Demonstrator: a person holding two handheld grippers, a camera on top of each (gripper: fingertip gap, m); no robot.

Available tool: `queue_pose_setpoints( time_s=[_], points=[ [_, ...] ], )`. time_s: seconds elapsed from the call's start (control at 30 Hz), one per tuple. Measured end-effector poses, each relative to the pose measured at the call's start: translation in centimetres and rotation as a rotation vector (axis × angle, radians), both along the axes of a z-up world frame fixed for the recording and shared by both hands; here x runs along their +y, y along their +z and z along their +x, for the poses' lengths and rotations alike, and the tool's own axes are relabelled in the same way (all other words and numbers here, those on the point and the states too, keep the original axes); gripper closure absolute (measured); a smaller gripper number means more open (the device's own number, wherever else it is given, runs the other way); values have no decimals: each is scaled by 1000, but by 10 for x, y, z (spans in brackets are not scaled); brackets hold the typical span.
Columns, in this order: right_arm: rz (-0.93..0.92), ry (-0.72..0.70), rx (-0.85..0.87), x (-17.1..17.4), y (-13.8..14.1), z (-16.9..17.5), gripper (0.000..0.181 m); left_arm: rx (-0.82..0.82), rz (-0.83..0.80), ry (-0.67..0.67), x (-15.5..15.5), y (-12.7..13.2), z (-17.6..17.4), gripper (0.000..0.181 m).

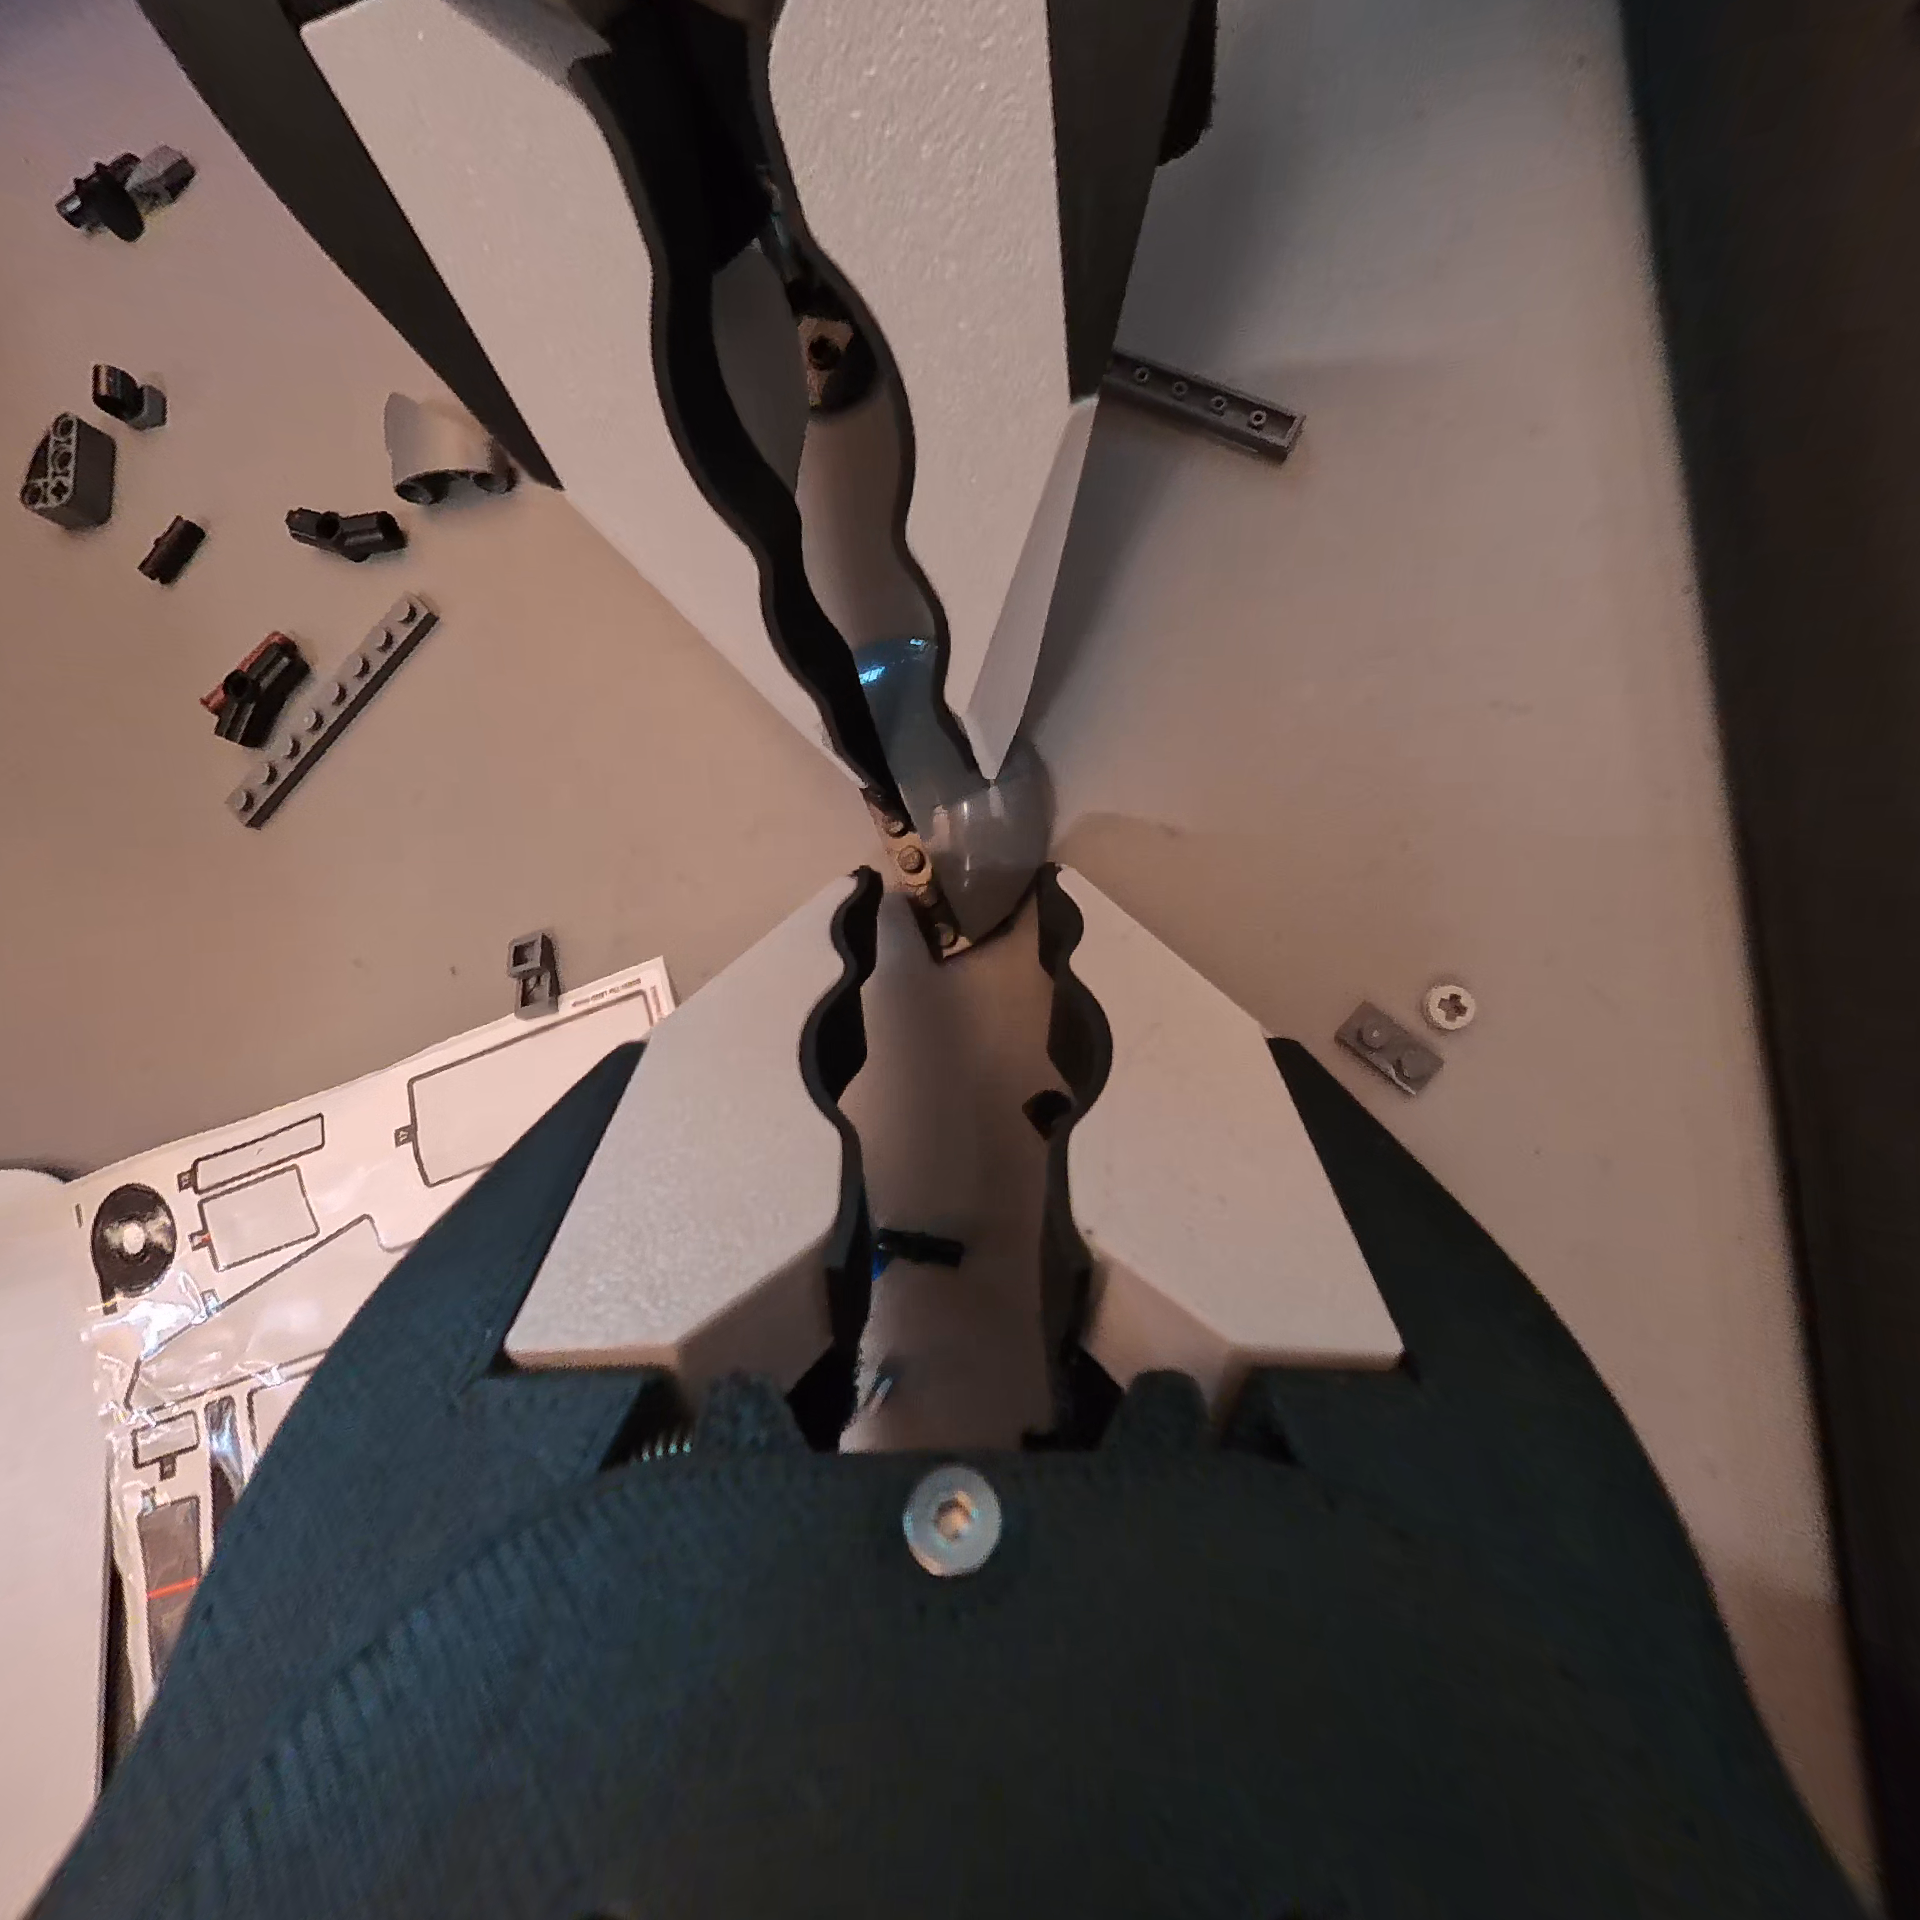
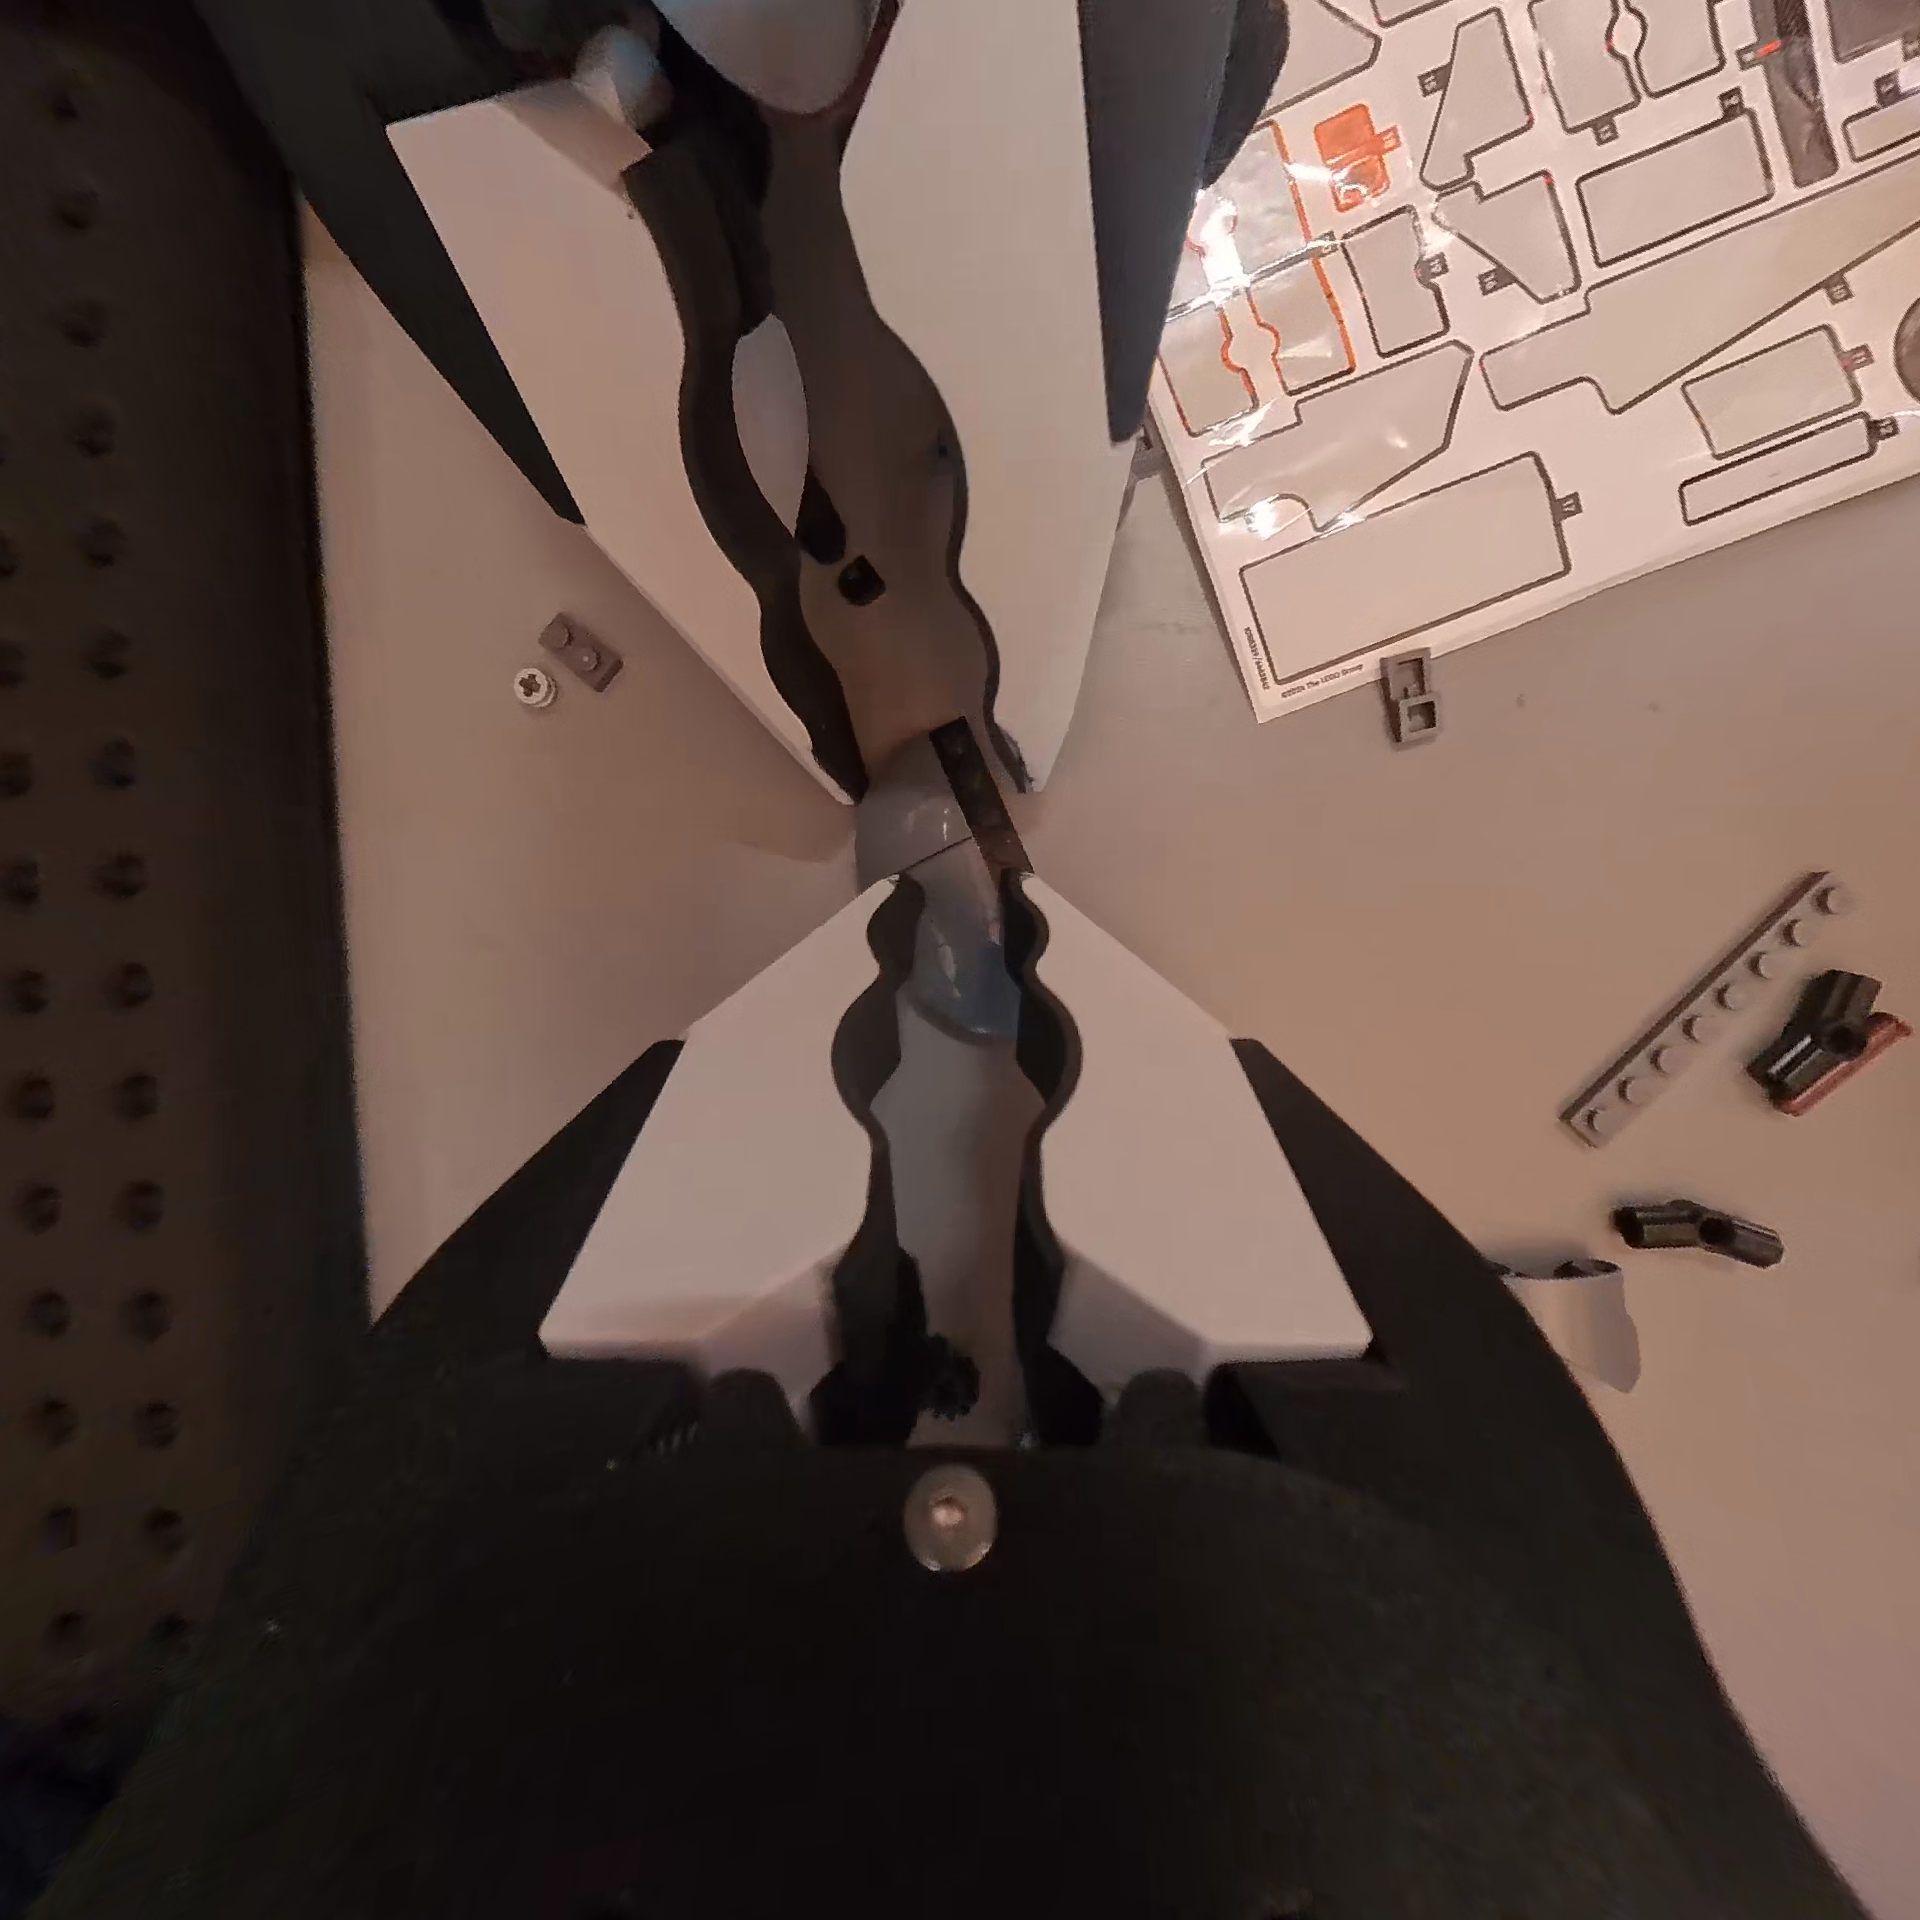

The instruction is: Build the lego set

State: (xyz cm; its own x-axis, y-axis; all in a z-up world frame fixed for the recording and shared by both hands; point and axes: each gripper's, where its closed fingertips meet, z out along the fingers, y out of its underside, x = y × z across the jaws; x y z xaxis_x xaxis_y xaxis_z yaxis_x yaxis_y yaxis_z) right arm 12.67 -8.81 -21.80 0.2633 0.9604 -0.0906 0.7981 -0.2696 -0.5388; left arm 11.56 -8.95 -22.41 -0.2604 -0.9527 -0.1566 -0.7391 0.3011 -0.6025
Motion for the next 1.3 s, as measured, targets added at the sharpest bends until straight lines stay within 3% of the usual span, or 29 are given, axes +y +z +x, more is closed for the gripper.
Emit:
queue_pose_setpoints(
  time_s=[1.3],
  points=[
    [-154,-57,58,-3,-2,-5,164,0,32,-8,-3,-1,5,158]
  ],
)
